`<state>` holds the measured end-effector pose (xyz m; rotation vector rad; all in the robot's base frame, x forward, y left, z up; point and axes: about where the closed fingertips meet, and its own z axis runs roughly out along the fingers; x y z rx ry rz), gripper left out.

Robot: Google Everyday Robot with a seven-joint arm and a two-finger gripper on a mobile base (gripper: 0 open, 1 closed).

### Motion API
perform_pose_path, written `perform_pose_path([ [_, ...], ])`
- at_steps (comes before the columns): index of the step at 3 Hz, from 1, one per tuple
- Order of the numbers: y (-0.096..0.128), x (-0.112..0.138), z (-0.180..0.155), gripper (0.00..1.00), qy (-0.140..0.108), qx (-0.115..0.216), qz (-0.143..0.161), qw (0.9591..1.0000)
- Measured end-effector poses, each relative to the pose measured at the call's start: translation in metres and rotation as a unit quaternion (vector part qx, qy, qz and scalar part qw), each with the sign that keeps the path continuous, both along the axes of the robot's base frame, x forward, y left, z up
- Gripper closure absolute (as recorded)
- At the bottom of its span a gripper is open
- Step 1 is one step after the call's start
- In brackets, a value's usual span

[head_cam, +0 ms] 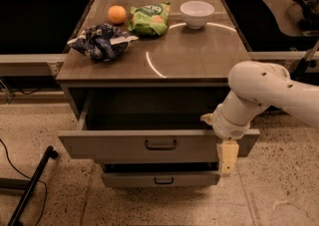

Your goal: Open top drawer

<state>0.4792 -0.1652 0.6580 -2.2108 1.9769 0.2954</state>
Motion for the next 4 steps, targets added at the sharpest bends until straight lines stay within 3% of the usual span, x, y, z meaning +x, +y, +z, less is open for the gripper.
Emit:
perform_pose_path([
  [1,-0.004,-0.011,-0.005,0.18,0.012,-0.004,-0.010,0.9999],
  [3,-0.013,-0.024,-0.003,0.65,0.015,-0.011,-0.026,0.9995],
  [4,-0.015,-0.028,-0.002,0.94,0.014,-0.011,-0.031,0.9994],
])
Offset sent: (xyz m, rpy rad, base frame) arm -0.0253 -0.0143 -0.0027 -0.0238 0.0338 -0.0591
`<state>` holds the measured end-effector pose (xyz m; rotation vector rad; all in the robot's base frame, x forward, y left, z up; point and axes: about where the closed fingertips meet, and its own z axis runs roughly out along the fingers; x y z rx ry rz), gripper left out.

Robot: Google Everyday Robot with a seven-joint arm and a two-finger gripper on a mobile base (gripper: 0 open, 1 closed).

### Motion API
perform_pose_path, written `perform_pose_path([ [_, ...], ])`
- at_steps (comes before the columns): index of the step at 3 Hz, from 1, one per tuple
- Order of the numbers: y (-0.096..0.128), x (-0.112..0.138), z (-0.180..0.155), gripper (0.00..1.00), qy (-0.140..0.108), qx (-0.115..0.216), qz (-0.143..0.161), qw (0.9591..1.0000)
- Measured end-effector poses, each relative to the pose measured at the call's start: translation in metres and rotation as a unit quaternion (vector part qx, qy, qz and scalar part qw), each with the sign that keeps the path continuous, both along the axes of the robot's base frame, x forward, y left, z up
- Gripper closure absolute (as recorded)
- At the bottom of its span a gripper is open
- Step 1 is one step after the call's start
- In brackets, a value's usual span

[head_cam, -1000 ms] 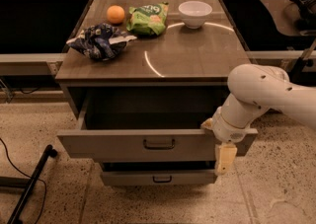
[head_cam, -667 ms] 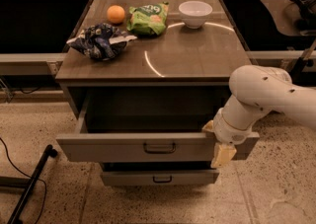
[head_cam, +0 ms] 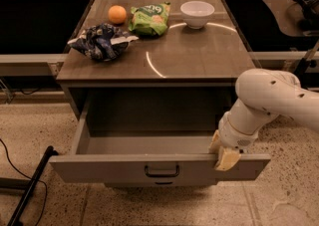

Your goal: Open top drawer

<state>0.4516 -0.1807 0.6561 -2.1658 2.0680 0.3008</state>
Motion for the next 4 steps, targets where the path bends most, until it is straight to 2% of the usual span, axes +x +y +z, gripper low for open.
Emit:
perform_pose_path([
  [1,0.0000,0.0000,0.0000,0.82,0.000,0.000,0.000,1.0000],
  [3,0.0000,0.0000,0.0000,0.34,0.000,0.000,0.000,1.0000],
  [4,-0.0005,0.0000,0.0016,0.05,-0.001,-0.001,0.001,1.0000],
])
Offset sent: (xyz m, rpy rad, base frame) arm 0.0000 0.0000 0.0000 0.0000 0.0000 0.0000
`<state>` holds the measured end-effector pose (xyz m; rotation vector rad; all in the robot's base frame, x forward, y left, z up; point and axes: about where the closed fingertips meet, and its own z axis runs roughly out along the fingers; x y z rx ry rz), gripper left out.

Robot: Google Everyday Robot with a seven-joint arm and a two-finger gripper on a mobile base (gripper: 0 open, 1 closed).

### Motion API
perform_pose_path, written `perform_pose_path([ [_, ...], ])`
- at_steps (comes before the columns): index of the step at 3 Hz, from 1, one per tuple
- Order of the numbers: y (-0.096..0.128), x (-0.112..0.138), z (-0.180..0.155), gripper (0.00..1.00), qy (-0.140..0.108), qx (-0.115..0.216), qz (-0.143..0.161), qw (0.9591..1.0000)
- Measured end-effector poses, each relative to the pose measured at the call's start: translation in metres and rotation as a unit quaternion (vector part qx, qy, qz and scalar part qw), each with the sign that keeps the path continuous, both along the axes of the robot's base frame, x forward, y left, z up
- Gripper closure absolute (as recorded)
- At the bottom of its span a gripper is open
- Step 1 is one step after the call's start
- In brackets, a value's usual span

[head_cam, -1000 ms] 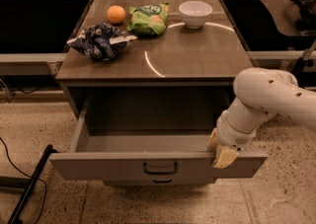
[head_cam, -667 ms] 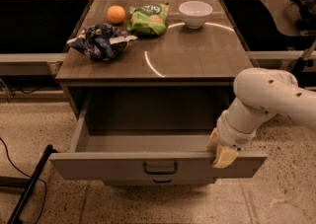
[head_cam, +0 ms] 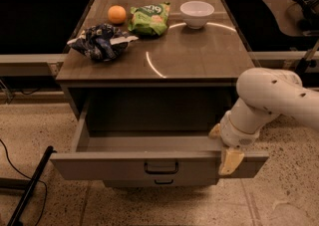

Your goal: Open top drawer

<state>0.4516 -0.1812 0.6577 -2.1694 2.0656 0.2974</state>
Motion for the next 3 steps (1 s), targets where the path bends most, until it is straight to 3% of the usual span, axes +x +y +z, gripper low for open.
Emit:
perform_pose_path([
  [1,-0.004,0.000,0.010,0.00,-0.005,-0.006,0.008,0.9999],
  [3,-0.032,-0.004,0.090,0.00,-0.070,-0.054,-0.003,0.9961],
])
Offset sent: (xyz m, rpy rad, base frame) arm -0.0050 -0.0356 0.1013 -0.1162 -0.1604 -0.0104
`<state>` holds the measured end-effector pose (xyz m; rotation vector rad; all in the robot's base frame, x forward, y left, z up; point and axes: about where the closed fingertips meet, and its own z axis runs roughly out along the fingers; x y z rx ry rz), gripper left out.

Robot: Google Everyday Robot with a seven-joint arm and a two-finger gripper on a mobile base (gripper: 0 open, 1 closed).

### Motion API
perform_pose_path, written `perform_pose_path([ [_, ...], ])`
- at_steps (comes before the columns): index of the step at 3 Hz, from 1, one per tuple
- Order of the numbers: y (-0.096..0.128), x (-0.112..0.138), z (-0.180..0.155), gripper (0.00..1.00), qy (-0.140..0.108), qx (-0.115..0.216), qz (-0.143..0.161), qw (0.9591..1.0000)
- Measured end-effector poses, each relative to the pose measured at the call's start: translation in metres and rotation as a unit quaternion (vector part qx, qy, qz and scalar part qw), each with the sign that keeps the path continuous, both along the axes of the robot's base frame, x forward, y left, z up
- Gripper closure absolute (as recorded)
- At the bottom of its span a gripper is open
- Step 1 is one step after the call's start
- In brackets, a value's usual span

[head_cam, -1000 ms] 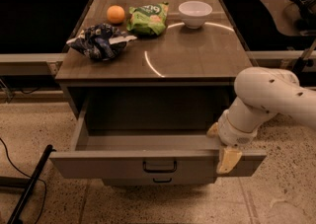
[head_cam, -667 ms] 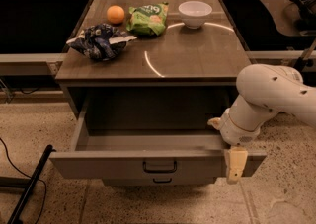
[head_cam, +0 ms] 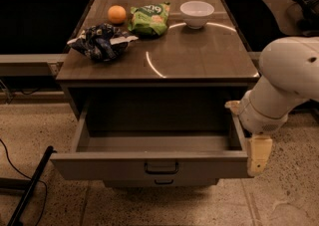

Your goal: Open top drawer

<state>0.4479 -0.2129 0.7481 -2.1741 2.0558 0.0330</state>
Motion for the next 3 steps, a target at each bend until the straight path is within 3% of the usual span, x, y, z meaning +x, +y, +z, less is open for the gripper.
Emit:
perform_pose_path([
  [1,-0.008,0.005,0.036,0.00,-0.024,-0.024,0.002,0.9994],
  [3,-0.032,0.023,0.092,0.00,-0.059,-0.033,-0.006,0.9977],
])
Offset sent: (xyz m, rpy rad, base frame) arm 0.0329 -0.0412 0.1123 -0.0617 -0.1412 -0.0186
